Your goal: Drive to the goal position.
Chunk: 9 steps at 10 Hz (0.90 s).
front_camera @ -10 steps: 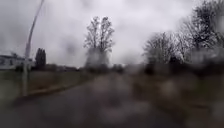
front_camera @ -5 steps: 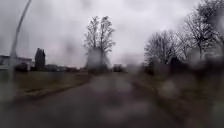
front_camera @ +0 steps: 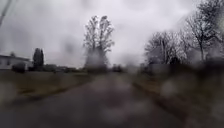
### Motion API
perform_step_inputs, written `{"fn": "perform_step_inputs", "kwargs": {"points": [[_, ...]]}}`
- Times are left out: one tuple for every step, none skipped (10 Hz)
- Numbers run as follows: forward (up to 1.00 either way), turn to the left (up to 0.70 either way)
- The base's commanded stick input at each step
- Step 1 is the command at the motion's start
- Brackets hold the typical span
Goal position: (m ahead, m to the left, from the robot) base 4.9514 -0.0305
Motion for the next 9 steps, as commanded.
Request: {"fn": "perform_step_inputs", "kwargs": {"points": [[1.0, 0.0], [1.0, 0.0], [1.0, 0.0], [1.0, 0.0], [1.0, 0.0], [1.0, 0.0], [1.0, 0.0], [1.0, 0.06], [1.0, 0.17]]}}
